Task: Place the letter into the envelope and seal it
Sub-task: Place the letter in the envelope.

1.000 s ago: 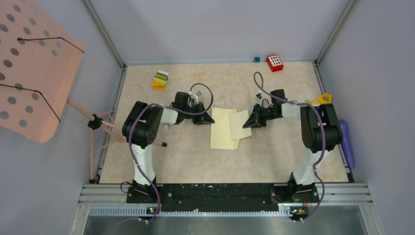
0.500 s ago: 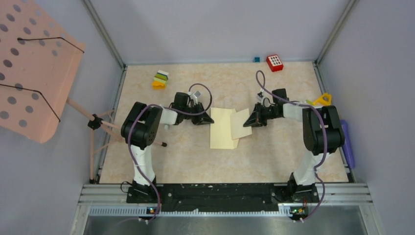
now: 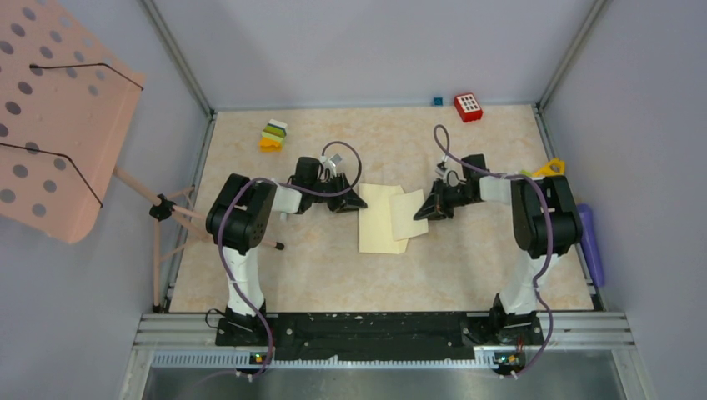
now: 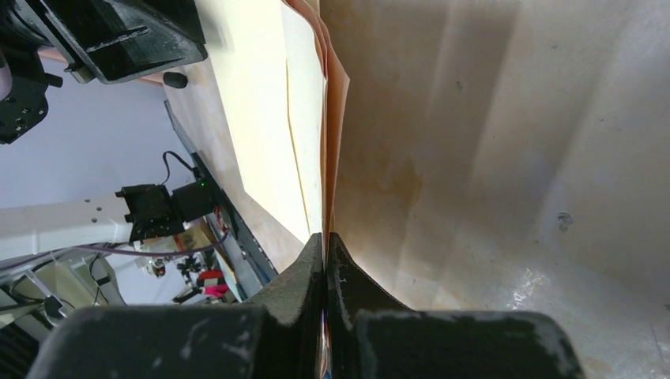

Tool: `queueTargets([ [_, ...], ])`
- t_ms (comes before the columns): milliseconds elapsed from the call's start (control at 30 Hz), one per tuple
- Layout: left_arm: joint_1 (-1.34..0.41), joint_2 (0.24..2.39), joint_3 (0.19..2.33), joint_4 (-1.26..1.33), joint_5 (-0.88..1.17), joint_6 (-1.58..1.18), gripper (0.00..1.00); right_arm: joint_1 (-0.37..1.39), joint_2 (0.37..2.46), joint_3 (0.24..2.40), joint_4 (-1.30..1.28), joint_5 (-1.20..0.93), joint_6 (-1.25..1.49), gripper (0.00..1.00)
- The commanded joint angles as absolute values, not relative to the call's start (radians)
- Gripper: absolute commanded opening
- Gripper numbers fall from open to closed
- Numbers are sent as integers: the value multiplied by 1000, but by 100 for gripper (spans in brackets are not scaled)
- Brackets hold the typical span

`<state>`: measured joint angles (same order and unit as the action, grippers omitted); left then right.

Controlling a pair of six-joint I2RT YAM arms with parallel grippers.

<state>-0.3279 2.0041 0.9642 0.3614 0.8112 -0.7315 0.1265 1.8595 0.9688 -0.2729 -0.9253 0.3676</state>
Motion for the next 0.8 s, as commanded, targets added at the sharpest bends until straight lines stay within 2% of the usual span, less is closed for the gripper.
queueTargets([
  [0, -322, 1999, 957, 426, 842, -743, 32, 130, 1885, 996, -268, -943, 357, 0],
  [633, -326, 2019, 949, 476, 869, -788, 31, 156, 1935, 1003, -243, -937, 367, 0],
  [767, -327, 2031, 942, 536, 905, -833, 26, 161, 1943, 1003, -230, -933, 374, 0],
])
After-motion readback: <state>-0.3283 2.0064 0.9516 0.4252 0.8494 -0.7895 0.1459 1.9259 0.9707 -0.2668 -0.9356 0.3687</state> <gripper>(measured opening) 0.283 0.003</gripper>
